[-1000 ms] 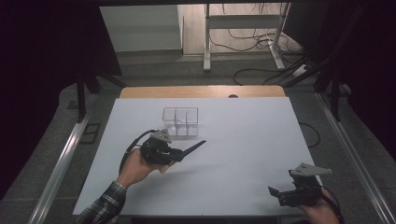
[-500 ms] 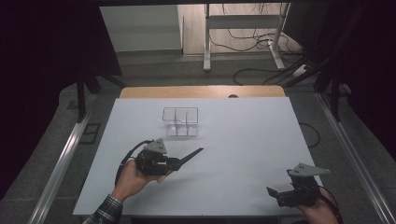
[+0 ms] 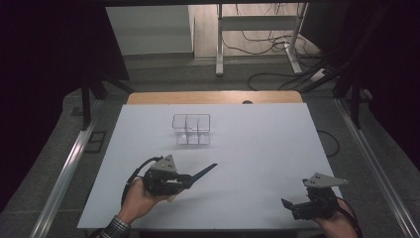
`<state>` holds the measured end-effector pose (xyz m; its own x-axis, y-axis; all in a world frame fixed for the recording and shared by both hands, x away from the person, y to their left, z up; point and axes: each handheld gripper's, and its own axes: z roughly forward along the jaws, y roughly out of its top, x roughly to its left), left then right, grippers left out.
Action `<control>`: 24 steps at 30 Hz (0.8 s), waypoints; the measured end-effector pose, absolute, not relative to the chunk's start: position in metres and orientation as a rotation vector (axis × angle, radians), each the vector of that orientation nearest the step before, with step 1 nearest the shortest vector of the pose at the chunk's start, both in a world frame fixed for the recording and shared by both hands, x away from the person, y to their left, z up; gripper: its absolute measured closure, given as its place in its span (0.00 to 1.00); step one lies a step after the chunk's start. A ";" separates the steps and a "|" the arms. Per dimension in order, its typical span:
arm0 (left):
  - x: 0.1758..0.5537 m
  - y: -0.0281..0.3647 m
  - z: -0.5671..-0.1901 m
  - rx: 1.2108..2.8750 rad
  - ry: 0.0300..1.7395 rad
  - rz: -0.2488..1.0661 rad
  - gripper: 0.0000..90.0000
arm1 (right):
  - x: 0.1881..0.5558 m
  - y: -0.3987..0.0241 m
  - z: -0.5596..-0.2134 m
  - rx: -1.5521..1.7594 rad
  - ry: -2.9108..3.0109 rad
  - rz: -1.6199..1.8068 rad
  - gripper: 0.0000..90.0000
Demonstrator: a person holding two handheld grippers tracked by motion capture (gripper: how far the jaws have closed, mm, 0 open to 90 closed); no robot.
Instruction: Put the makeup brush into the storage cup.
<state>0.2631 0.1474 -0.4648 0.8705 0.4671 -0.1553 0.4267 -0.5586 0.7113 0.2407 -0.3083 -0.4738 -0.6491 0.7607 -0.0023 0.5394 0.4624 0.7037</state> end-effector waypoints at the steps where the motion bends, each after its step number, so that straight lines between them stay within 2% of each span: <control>1: 0.262 0.147 -0.465 2.237 0.640 0.062 0.82 | 0.241 -0.308 -0.473 1.101 2.400 0.984 0.00; 24: 0.256 0.134 -0.468 2.267 0.575 0.033 0.82 | 0.250 -0.271 -0.458 0.970 2.475 1.027 0.00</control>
<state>0.2556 0.1340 -0.4679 0.8974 0.4138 -0.1532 0.3932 -0.5926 0.7030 0.2497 -0.2713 -0.4582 -0.7308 0.6825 -0.0098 0.4749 0.5187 0.7109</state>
